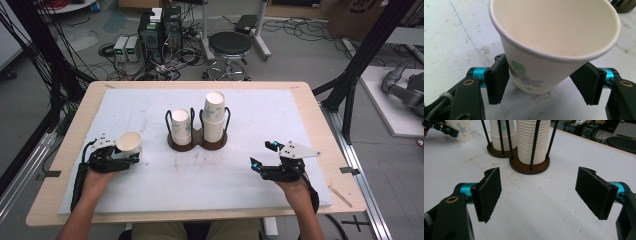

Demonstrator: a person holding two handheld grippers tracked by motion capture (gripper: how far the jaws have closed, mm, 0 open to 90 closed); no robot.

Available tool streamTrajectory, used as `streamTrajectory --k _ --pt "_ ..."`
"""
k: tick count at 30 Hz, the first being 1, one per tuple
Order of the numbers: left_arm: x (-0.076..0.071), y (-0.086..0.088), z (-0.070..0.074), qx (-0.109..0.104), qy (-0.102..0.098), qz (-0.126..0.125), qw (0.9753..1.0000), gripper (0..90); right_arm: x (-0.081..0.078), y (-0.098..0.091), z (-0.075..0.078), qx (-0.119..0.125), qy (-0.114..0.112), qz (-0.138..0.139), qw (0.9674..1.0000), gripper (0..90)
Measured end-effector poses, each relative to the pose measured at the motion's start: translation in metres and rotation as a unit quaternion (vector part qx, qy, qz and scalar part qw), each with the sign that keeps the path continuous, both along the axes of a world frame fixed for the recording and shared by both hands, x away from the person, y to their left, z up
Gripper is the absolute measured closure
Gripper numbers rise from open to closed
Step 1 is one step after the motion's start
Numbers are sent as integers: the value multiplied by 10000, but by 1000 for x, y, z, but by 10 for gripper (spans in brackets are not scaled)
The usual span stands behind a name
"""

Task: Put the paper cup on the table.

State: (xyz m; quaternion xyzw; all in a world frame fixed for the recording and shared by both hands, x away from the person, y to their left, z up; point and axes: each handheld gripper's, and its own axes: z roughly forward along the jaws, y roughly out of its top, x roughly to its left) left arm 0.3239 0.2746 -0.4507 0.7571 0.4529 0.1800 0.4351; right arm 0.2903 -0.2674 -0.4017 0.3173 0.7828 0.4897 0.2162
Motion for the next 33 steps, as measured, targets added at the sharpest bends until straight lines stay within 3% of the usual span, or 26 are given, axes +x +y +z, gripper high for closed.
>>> streamTrajectory --k 3,6,12,14,18,21,23,28,33 --pt "-2 5 2 -422 9 180 9989 171 0 -1 0 7 16 -15 10000 216" --pt "-9 12 7 -748 -140 169 9970 171 0 -3 -1 -29 29 -13 10000 216" --pt "-27 22 19 -995 -710 11 9925 170 -1 -5 -2 -51 64 -46 10000 216" --pt "-32 24 23 -1162 -917 37 9890 170 -1 -5 -1 -49 52 -44 10000 216" --pt "-37 27 33 -1588 -1321 -51 9784 169 -3 -7 -2 -53 114 -121 9998 216" --pt "-39 25 38 -1737 -1629 -174 9711 169 -5 -9 -4 -100 176 -242 9995 216" --pt "-40 23 39 -1788 -1752 -221 9679 169 -6 -12 -5 -110 213 -319 9992 216" --pt "-37 20 38 -1714 -1770 -195 9690 169 -9 -22 -6 83 251 -458 9986 216" --pt "-37 18 39 -1662 -1838 -228 9685 174 -11 -27 -7 62 213 -537 9983 215"
